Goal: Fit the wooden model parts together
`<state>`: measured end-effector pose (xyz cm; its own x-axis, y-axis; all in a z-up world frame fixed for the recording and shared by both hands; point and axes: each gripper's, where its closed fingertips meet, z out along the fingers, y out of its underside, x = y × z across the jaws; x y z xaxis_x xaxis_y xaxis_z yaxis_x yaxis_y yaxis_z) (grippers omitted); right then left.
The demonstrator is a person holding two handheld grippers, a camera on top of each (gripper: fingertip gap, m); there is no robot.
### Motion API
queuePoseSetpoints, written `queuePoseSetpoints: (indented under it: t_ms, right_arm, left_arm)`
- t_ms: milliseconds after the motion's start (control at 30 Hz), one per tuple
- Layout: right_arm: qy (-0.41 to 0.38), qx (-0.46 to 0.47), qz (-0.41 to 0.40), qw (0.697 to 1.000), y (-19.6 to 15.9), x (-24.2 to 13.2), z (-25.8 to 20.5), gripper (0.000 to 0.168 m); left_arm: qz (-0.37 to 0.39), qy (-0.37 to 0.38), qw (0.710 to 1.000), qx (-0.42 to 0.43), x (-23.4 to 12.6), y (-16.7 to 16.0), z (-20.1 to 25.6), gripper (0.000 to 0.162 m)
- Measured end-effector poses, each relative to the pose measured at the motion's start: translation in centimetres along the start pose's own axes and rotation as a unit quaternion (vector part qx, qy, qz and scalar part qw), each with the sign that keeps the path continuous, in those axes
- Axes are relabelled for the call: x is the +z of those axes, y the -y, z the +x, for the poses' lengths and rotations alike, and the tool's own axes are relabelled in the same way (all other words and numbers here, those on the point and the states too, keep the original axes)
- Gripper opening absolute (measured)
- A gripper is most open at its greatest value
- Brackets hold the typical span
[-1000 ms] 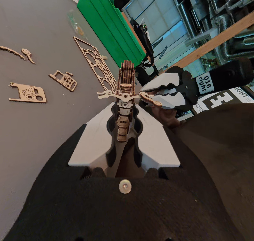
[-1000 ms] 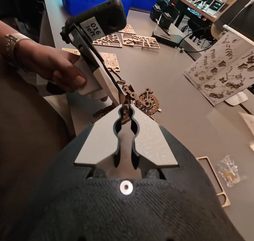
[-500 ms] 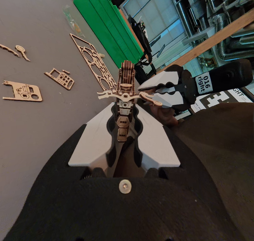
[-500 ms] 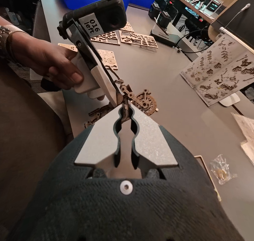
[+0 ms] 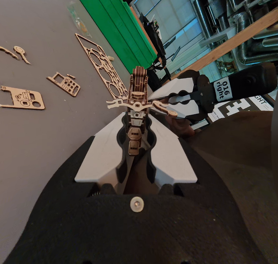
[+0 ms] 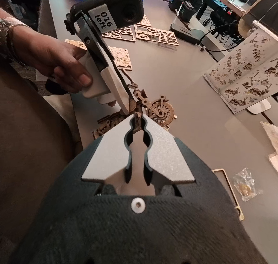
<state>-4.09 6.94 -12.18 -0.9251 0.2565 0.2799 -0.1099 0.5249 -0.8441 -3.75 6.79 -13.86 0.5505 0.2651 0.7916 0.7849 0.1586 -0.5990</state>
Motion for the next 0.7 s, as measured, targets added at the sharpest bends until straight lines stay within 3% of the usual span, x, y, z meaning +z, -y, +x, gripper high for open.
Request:
queuePoseSetpoints:
  t_ms: [700]
  right_arm:
    - [0.041, 0.002, 0.045, 0.998, 0.08, -0.42, -0.17, 0.002]
  left_arm:
    - [-0.004, -0.028, 0.999, -0.036, 0.06, -0.11, 0.21, 0.019]
